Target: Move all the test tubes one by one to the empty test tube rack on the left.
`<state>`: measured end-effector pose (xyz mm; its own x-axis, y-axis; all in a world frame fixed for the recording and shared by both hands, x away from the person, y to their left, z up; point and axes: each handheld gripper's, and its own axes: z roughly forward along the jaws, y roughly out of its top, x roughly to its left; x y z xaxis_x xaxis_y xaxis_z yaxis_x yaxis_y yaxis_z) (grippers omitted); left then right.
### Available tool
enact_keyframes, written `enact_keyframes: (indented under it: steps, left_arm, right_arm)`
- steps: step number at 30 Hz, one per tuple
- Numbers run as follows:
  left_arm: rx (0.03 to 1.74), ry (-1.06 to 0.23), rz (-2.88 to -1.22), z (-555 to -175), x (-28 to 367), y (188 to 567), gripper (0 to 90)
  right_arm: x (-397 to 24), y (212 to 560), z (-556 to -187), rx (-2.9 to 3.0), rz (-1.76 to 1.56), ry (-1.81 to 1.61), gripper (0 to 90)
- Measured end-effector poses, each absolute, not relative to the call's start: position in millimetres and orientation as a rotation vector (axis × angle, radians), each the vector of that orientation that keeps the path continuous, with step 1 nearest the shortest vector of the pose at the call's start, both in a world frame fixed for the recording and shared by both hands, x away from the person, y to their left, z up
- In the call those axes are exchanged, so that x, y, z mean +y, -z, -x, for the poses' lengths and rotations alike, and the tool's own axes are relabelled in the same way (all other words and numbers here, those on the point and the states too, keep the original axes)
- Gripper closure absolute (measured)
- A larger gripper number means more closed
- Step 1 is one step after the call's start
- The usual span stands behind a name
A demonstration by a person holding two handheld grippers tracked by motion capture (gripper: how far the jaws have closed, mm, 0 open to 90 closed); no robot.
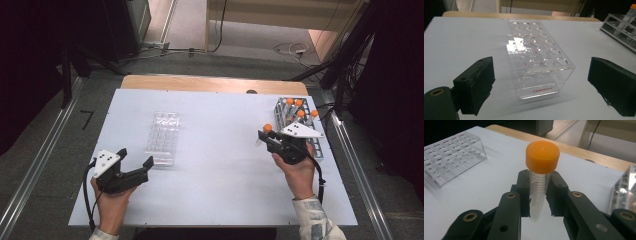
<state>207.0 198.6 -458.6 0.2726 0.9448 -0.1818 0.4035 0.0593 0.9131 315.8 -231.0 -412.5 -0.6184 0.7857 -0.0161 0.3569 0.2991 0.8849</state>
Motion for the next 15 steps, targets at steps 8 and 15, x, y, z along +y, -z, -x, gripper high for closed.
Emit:
enact_keyframes:
  steps: [8, 15]
  left_arm:
    - [1.217, -0.623, -1.579, -217, 166, 453, 7.3]
    - [1.165, -0.596, -1.601, -222, 147, 449, 7.3]
  right_arm:
    - [-194, 424, -308, 2.225, -0.935, -1.277, 71.8]
    - [-171, 430, -303, 2.284, -0.872, -1.276, 71.8]
